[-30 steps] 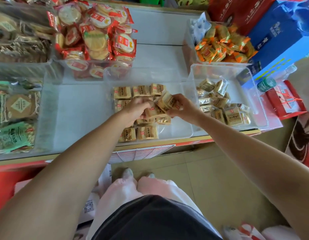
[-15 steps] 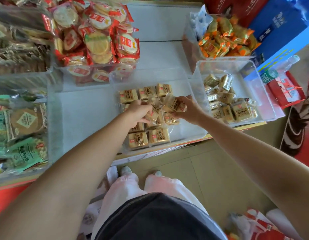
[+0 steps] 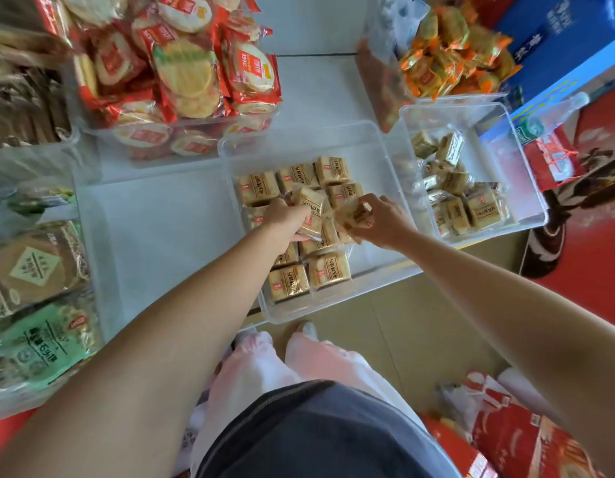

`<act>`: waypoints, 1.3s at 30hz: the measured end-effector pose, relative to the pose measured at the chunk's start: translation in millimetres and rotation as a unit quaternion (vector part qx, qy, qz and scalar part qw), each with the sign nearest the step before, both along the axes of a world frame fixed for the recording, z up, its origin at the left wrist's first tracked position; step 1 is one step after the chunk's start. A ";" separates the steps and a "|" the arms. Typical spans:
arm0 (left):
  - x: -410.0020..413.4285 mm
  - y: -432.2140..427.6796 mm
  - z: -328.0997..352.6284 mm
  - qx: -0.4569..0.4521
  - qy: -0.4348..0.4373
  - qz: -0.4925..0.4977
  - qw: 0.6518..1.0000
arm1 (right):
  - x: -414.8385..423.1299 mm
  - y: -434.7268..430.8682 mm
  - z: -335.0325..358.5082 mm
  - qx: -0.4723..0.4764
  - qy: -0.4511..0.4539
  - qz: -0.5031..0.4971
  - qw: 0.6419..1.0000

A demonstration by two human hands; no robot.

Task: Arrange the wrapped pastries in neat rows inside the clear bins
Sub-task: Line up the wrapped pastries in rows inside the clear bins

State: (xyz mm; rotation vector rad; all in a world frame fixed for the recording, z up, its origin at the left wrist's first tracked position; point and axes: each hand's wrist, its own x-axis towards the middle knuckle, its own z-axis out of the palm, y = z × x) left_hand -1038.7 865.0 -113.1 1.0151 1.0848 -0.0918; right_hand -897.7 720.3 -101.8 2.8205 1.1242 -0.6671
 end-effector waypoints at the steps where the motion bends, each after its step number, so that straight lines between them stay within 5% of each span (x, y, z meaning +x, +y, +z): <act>1: 0.0 1.9 0.0 -0.003 -0.001 0.009 1.000 | -1.9 3.2 0.2 0.000 0.016 -0.028 0.999; 8: 4.8 16.0 0.7 0.047 -0.003 0.013 0.999 | -29.9 36.3 -10.5 0.039 0.269 -0.239 0.932; 14: 3.7 21.7 -2.8 0.033 0.006 0.019 0.999 | -13.2 18.9 -5.8 0.042 0.114 -0.074 0.990; 17: 3.3 22.7 -1.6 0.015 0.002 0.023 1.000 | -14.6 14.4 -11.1 0.101 0.163 0.014 0.981; 24: 5.0 26.8 -10.2 0.018 0.005 0.009 1.000 | -16.0 19.8 -14.4 0.111 0.181 -0.007 0.977; 27: 6.7 28.1 -19.6 0.139 0.030 -0.072 0.987 | -8.0 14.8 -12.8 0.111 0.153 -0.026 0.982; 33: 6.1 26.9 -23.4 0.547 0.086 -0.265 0.790 | -2.4 7.7 -10.3 0.072 0.138 -0.042 0.987; 39: 2.0 32.0 -36.6 0.550 0.065 -0.528 0.644 | 7.1 2.4 0.9 0.020 0.093 -0.055 0.994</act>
